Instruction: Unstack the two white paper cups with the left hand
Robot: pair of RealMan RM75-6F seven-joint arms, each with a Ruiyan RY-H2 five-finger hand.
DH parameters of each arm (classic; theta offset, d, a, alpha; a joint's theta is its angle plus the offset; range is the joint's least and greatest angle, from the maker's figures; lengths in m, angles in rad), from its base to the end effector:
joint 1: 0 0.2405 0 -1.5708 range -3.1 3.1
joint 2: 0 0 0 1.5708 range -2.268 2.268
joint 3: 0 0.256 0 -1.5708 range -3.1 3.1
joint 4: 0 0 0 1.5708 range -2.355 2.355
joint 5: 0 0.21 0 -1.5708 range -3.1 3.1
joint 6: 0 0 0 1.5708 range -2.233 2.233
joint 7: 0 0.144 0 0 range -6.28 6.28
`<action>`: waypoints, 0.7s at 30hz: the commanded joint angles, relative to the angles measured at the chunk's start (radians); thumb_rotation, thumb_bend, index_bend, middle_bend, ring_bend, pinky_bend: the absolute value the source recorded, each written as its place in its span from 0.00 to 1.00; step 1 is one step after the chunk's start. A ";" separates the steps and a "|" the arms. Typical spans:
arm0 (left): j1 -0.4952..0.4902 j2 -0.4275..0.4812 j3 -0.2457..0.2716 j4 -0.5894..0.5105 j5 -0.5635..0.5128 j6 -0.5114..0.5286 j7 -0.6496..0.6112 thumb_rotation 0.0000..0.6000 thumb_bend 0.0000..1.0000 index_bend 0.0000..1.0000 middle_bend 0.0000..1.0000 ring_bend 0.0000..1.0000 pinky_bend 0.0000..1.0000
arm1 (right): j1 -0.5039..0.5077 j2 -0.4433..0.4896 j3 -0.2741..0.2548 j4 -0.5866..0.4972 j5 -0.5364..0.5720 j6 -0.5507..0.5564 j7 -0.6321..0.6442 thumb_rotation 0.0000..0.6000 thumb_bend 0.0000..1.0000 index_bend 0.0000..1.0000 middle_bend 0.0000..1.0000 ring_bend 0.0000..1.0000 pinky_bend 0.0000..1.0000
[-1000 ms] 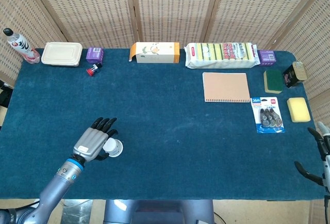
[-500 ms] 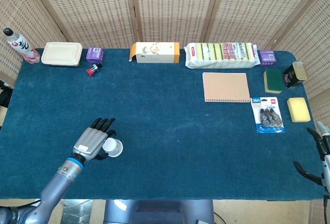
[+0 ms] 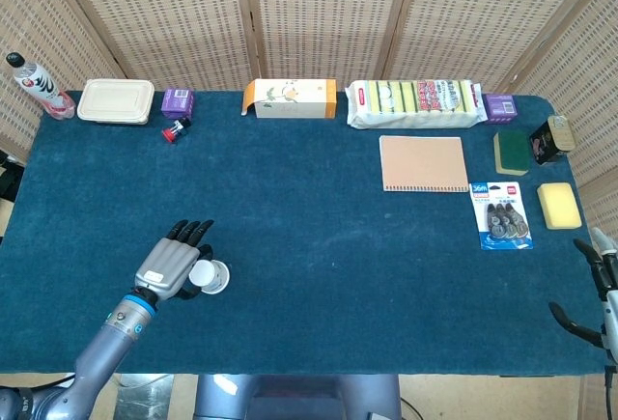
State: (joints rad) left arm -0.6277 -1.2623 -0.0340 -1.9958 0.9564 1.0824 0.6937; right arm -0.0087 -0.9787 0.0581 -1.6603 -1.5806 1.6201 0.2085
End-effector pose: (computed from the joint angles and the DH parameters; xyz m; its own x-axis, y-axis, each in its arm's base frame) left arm -0.1627 0.2582 0.0375 0.5688 0.3750 0.7320 0.8188 -0.3418 -0.4612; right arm -0.3054 -0.1527 0.2121 0.2874 0.0991 0.9527 -0.9562 -0.0285 0.2914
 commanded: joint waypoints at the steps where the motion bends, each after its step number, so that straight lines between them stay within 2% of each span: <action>1: 0.003 0.023 0.000 -0.029 0.011 0.024 -0.002 1.00 0.20 0.39 0.00 0.00 0.02 | 0.000 0.000 0.000 0.001 0.000 -0.001 0.000 1.00 0.28 0.08 0.00 0.00 0.00; 9: 0.014 0.111 -0.005 -0.110 0.055 0.043 -0.060 1.00 0.20 0.39 0.00 0.00 0.02 | 0.000 -0.001 -0.001 -0.003 -0.002 -0.001 -0.006 1.00 0.28 0.08 0.00 0.00 0.00; 21: 0.000 0.163 -0.007 -0.111 0.074 -0.034 -0.178 1.00 0.20 0.39 0.00 0.00 0.02 | 0.001 -0.001 0.000 -0.003 -0.001 -0.003 -0.006 1.00 0.28 0.08 0.00 0.00 0.00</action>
State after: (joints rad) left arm -0.6235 -1.1055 -0.0393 -2.1100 1.0309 1.0559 0.5237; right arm -0.0082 -0.9797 0.0583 -1.6635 -1.5813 1.6172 0.2022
